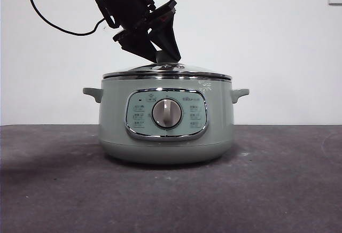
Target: Pick up the pumpkin,open the lid,put the pumpkin in the pot,close the lid
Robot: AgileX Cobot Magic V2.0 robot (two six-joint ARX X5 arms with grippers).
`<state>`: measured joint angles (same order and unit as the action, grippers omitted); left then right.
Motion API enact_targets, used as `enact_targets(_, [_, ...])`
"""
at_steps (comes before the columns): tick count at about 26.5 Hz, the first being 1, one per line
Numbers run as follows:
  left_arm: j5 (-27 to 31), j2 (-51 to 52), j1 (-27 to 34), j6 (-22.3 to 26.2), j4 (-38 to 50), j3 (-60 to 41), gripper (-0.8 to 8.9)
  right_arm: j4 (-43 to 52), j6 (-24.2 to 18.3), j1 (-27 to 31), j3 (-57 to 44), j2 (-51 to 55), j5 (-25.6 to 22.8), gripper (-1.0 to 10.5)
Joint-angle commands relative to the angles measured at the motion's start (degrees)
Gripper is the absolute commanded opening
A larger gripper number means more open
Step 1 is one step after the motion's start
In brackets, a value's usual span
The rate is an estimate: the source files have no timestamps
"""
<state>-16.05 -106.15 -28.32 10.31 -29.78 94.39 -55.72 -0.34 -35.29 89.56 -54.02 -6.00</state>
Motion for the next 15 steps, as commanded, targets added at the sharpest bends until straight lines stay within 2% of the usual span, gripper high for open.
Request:
enact_targets(1, [-0.42, 0.07, -0.22, 0.44, 1.88, 0.63, -0.08, 0.28, 0.68, -0.09, 0.02, 0.09, 0.04, 6.3])
enact_targets(7, [1.55, 0.02, -0.15, 0.48, -0.26, 0.63, -0.07, 0.04, 0.68, -0.09, 0.02, 0.09, 0.07, 6.3])
enact_targets(10, [1.68, 0.02, -0.15, 0.42, -0.94, 0.63, 0.41, -0.92, 0.68, -0.09, 0.02, 0.09, 0.09, 6.3])
enact_targets(11, [1.77, 0.02, -0.15, 0.37, -1.25, 0.63, 1.05, -1.36, 0.66, -0.09, 0.02, 0.09, 0.11, 6.3])
enact_targets(13, [2.51, 0.02, -0.17, 0.35, -1.95, 0.63, 3.33, -2.67, 0.7, -0.09, 0.02, 0.07, 0.11, 6.3])
enact_targets(15, [2.43, 0.02, -0.17, 0.35, -2.69, 0.63, 5.1, -4.17, 0.72, -0.09, 0.02, 0.04, 0.17, 6.3])
